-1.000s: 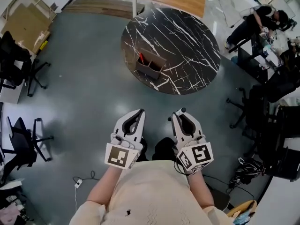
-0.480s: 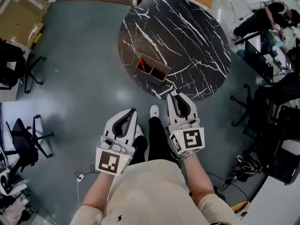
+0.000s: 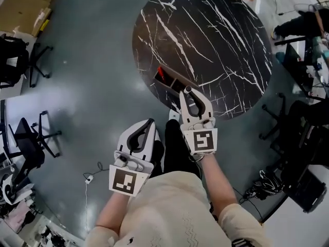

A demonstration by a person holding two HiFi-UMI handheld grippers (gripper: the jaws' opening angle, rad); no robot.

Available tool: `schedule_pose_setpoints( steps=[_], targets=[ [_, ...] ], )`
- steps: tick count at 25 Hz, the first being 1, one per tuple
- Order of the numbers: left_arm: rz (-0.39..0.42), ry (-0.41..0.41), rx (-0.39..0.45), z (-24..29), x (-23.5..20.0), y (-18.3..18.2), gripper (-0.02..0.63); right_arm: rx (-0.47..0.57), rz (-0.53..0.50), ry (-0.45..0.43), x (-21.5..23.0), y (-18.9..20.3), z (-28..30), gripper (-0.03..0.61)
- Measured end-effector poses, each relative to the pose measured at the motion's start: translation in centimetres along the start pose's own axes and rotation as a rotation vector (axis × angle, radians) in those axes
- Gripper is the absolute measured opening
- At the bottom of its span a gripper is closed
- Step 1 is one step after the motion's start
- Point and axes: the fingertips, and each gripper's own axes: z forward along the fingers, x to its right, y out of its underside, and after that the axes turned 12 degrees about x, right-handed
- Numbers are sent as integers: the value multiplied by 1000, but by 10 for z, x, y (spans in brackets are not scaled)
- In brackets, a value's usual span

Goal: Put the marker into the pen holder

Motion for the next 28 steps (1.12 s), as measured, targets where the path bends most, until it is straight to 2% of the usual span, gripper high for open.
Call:
schedule_pose_setpoints(
  steps=[6,9,14,21,25,28],
  targets=[
    [-3,-33,-46,17,-16,20,8,-118,-22,-15,11,48,14,77],
    [3,-45,-68,17,-20,28,8,-110,-39,-12,14,56,17,77],
    [10,-48,-89,15,-23,33,8,-181,-23,7,16,74,13,78],
    [14,-47,-80,16,-26,32,8,-185,0,19,15,75,14,78],
    [17,-42,-75,13,-23,29,8,-155,-3,52,18,62,10,78],
    [20,-40,-76,11,-22,28,8,-145,19,35,15,53,9,77]
  ],
)
